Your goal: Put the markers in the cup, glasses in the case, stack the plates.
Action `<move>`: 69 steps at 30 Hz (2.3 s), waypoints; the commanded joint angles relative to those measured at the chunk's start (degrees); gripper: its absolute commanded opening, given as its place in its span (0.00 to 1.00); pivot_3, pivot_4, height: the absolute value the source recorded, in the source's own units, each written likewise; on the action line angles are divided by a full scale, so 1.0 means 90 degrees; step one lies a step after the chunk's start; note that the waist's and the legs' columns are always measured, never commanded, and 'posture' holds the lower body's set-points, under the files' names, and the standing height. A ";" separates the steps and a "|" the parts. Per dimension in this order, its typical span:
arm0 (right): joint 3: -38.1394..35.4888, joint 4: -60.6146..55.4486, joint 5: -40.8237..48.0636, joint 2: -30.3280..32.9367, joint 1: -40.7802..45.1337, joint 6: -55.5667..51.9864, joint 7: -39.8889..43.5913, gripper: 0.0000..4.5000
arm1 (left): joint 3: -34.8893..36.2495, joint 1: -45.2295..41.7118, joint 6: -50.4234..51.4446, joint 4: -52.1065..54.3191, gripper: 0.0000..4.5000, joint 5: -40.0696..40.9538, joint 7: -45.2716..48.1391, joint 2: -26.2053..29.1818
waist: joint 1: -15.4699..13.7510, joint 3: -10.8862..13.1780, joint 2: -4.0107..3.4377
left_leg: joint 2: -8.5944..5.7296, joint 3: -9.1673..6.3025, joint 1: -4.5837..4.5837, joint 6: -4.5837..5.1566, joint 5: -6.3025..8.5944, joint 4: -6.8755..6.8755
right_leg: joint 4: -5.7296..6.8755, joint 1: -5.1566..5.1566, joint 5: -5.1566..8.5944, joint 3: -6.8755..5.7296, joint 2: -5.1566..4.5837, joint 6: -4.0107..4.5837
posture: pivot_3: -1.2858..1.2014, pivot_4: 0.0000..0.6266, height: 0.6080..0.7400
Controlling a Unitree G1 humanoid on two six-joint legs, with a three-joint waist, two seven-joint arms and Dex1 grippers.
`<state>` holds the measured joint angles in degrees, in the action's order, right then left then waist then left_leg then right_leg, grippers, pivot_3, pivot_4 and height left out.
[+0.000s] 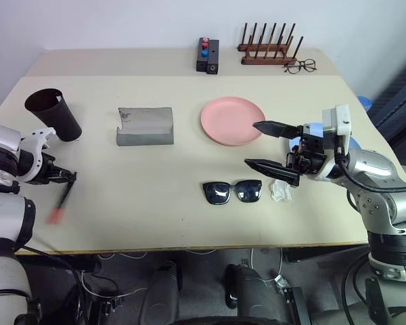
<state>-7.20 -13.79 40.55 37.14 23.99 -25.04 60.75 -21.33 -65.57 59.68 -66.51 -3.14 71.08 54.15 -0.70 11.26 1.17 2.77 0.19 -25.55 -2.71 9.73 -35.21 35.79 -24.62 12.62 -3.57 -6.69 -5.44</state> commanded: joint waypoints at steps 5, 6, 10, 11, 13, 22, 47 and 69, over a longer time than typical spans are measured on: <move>-0.0098 -0.0112 -0.0031 0.0058 0.0197 0.0078 -0.0041 1.00 | 0.0572 -0.0391 -0.0309 -0.0104 0.01 -0.0065 -0.0378 0.0120 | -0.0001 0.0001 0.0002 | 0.0000 -0.0001 0.0000 0.0000 0.0000 -0.0002 | 0.0005 0.0000 0.0000 0.0000 0.0000 -0.0001 | 0.52 0.24 1.00; -0.0097 -0.0105 -0.0042 0.0053 0.0211 0.0079 -0.0044 1.00 | 0.0647 -0.0442 -0.0406 -0.0046 0.01 -0.0051 -0.0420 0.0149 | -0.0002 0.0003 0.0005 | 0.0000 -0.0001 0.0000 0.0000 0.0000 -0.0003 | 0.0005 0.0000 0.0000 0.0000 0.0000 -0.0001 | 0.52 0.24 1.00; -0.0090 -0.0086 -0.0066 0.0042 0.0261 0.0070 -0.0037 1.00 | 0.1048 -0.0767 -0.0470 0.0319 0.01 0.0076 -0.0570 0.0257 | -0.0002 0.0004 0.0009 | 0.0000 -0.0003 -0.0004 0.0000 0.0000 -0.0004 | 0.0005 0.0000 0.0000 -0.0001 0.0000 -0.0001 | 0.52 0.24 1.00; -0.0088 -0.0069 -0.0075 0.0038 0.0276 0.0071 -0.0030 1.00 | 0.1145 -0.0781 -0.0564 0.0445 0.01 0.0098 -0.0622 0.0276 | 0.0004 0.0004 0.0008 | 0.0000 -0.0003 -0.0004 0.0000 0.0000 -0.0003 | 0.0003 0.0000 0.0000 -0.0001 0.0000 -0.0001 | 0.52 0.24 1.00; -0.0076 -0.0031 -0.0093 0.0028 0.0315 0.0077 -0.0022 1.00 | 0.1372 -0.0893 -0.0444 0.0793 0.01 0.0248 -0.0535 0.0364 | 0.0009 0.0004 0.0008 | 0.0000 -0.0003 -0.0003 0.0000 0.0000 -0.0002 | 0.0004 0.0000 -0.0001 -0.0001 0.0000 0.0000 | 0.52 0.24 1.00; 0.0015 0.0257 -0.0217 -0.0045 0.0594 0.0199 0.0091 1.00 | 0.3196 -0.0266 -0.1825 0.2529 0.01 0.1489 -0.0734 0.0420 | 0.0036 0.0005 0.0006 | 0.0002 -0.0002 0.0004 0.0001 -0.0001 -0.0001 | 0.0018 -0.0003 -0.0002 0.0000 0.0001 0.0000 | 0.52 0.24 1.00; -0.0160 -0.0012 -0.0134 0.0133 0.0406 0.0082 -0.0097 1.00 | 0.5008 0.0000 -0.8367 -0.0145 0.01 0.1955 -0.3006 0.0197 | 0.0001 0.0002 0.0008 | 0.0000 0.0004 0.0010 0.0002 -0.0002 -0.0012 | 0.0031 0.0006 -0.0017 0.0000 0.0002 -0.0028 | 0.52 0.24 1.00; -0.0245 -0.0056 -0.0172 0.0219 0.0346 0.0076 -0.0096 1.00 | 0.5342 0.0633 -0.8640 -0.0308 0.38 0.2222 -0.3721 -0.0651 | 0.0007 -0.0001 0.0011 | 0.0001 0.0004 0.0019 0.0002 -0.0002 -0.0009 | 0.0034 0.0010 -0.0018 0.0000 0.0005 -0.0028 | 0.52 0.24 1.00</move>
<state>-7.57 -12.32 38.48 38.23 27.15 -25.05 59.81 26.55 -58.81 -17.19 -70.30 16.81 38.26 47.35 -0.64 11.25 1.27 2.78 0.23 -25.38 -2.70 9.72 -35.30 36.09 -24.53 12.46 -3.56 -6.64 -5.70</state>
